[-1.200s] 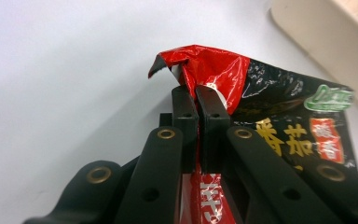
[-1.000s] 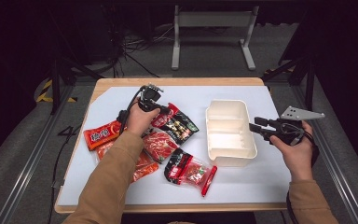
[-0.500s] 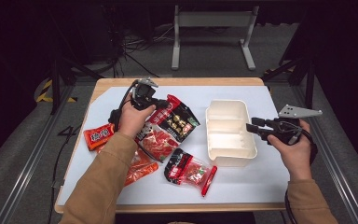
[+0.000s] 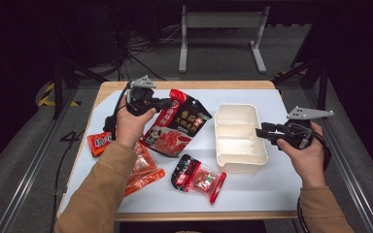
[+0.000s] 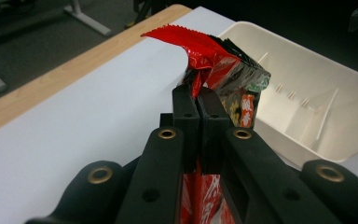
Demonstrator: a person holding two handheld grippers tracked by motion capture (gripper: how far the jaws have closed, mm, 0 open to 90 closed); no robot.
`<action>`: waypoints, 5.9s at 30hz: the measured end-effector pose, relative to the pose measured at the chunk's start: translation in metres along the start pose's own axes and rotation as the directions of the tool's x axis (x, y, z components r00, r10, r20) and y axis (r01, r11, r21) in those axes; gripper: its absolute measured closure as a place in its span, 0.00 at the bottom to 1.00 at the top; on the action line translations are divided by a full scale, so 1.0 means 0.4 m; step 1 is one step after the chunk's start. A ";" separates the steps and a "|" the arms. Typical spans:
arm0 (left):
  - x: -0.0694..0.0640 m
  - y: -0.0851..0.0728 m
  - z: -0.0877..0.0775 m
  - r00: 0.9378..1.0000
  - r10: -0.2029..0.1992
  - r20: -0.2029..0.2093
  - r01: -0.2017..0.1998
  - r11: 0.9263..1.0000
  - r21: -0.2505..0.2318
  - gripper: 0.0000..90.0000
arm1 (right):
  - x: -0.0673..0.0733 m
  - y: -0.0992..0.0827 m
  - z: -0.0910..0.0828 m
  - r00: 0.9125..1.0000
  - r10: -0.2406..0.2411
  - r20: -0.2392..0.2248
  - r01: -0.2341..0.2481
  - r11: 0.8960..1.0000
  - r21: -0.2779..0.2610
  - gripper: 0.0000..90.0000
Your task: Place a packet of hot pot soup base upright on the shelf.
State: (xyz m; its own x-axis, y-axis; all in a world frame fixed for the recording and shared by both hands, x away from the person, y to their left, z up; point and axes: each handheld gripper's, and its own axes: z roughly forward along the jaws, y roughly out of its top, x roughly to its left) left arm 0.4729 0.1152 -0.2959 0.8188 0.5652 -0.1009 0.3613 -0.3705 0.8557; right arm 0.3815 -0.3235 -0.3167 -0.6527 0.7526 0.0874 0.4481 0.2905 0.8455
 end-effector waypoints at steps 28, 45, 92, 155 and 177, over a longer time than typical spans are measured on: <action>-0.103 0.019 -0.080 0.999 0.044 0.023 -0.041 0.988 -0.149 0.98 | 0.106 0.169 0.027 0.987 -0.138 -0.080 0.139 0.990 0.007 0.62; -0.135 0.020 -0.071 0.996 0.046 0.075 -0.032 0.984 -0.173 0.98 | 0.164 0.210 0.121 0.973 -0.174 -0.153 0.178 0.984 0.011 0.57; -0.145 -0.011 -0.111 0.998 0.031 0.046 -0.021 0.980 -0.196 0.77 | 0.173 0.277 0.117 0.963 -0.133 -0.236 0.129 0.991 -0.029 0.90; -0.039 -0.188 -0.186 0.994 -0.084 -0.067 0.081 0.996 -0.044 0.35 | -0.043 0.369 0.055 0.968 -0.234 0.093 0.240 0.969 -0.063 0.89; -0.023 -0.196 -0.215 0.990 -0.115 -0.077 0.109 0.991 -0.076 0.36 | -0.113 0.322 0.087 0.967 -0.216 0.134 0.227 0.971 -0.071 0.88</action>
State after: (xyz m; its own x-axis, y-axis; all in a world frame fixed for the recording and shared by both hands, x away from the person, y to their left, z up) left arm 0.3987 0.2025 -0.3184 0.7351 0.6591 -0.1591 0.4136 -0.2500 0.8755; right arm 0.4900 -0.2994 -0.2301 -0.6460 0.7444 -0.1688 0.2442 0.4111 0.8783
